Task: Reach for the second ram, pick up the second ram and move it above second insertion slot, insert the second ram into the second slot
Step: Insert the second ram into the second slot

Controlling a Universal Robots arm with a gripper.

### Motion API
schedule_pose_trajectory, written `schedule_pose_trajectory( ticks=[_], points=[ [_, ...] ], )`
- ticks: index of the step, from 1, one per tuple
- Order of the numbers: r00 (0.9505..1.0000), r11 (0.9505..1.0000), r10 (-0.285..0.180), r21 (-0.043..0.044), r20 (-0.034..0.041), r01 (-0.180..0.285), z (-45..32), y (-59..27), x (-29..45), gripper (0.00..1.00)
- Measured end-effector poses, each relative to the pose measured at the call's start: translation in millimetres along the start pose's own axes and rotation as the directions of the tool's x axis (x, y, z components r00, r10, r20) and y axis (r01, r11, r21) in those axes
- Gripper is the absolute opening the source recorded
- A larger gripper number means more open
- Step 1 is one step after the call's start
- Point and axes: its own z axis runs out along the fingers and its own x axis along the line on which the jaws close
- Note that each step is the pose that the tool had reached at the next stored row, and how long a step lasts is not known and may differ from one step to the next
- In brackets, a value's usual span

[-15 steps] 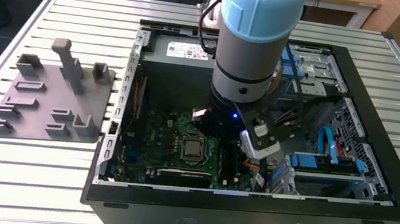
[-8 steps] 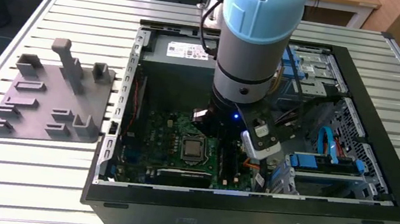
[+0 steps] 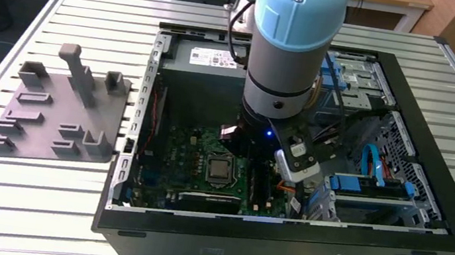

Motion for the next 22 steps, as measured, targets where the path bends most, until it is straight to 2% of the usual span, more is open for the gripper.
schedule_pose_trajectory(
  ticks=[17, 22],
  points=[
    [1.0000, 0.9996, -0.002, 0.0287, 0.0022, 0.001, 3.9, 4.9, -1.6, 0.14],
    [1.0000, 0.9995, -0.002, 0.0322, 0.0024, 0.002, 3.9, 5.1, -1.6, 0.14]
  ],
)
